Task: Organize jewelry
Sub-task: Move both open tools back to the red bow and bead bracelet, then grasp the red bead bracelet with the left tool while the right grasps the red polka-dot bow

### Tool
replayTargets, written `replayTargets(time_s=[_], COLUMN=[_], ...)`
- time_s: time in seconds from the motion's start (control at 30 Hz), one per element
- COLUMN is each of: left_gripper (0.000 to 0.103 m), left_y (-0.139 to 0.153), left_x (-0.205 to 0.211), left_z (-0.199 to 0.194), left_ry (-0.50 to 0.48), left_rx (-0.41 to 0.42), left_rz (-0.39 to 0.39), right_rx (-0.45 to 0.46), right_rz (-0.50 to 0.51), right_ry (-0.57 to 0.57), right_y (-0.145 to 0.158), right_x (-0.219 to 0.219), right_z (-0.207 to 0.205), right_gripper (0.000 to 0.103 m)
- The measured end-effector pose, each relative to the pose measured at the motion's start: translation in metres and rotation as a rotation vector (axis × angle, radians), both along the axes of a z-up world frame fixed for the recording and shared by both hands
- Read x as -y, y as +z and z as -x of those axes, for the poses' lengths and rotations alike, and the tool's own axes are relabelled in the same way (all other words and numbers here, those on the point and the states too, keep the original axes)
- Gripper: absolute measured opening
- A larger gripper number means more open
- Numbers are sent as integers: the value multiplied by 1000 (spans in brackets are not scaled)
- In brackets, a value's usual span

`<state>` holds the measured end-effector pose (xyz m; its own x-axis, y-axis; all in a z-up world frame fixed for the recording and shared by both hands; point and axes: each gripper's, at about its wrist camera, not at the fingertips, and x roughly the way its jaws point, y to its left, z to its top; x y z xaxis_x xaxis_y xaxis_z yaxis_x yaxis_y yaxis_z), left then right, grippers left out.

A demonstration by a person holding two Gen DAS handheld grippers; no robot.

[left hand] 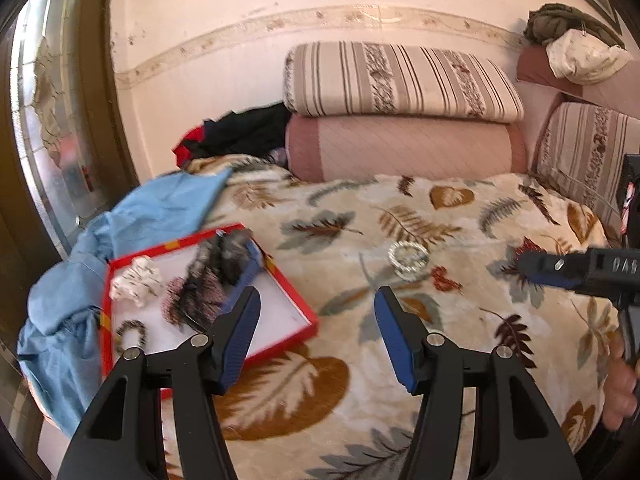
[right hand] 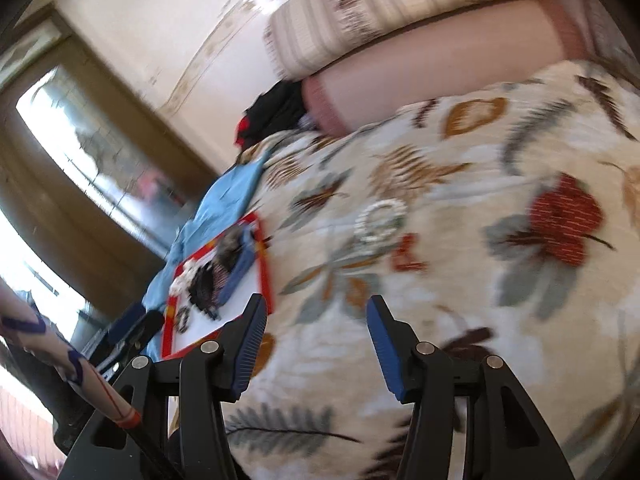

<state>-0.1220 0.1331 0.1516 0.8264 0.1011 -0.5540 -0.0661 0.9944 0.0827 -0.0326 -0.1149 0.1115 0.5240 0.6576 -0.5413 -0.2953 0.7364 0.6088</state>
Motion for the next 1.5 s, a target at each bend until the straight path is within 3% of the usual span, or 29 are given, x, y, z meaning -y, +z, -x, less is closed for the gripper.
replayTargets(time_s=[0.4, 0.63, 0.87, 1.03, 1.3, 1.37, 1.43, 1.5], left_gripper=[59, 59, 58, 47, 43, 35, 13, 7], left_y=[-30, -50, -80, -106, -130, -133, -134, -132], left_x=[48, 75, 98, 106, 120, 129, 132, 130], left_z=[-21, -58, -119, -157, -204, -210, -210, -206], left_ry=[-93, -184, -233, -235, -225, -220, -205, -213], left_rx=[-129, -227, -309, -373, -405, -380, -359, -345], left_rz=[18, 105, 163, 190, 206, 168, 149, 170], right_rx=[-61, -96, -106, -125, -143, -146, -150, -153], right_rz=[-146, -238, -283, -316, -323, -311, -293, -271], right_ry=[-303, -354, -363, -351, -337, -345, -358, -372], right_y=[-32, -39, -44, -49, -53, -54, -55, -57], right_x=[141, 164, 175, 179, 179, 179, 180, 180], right_z=[-8, -8, -9, -16, -24, -27, -30, -33], right_gripper=[59, 61, 63, 64, 65, 65, 65, 65])
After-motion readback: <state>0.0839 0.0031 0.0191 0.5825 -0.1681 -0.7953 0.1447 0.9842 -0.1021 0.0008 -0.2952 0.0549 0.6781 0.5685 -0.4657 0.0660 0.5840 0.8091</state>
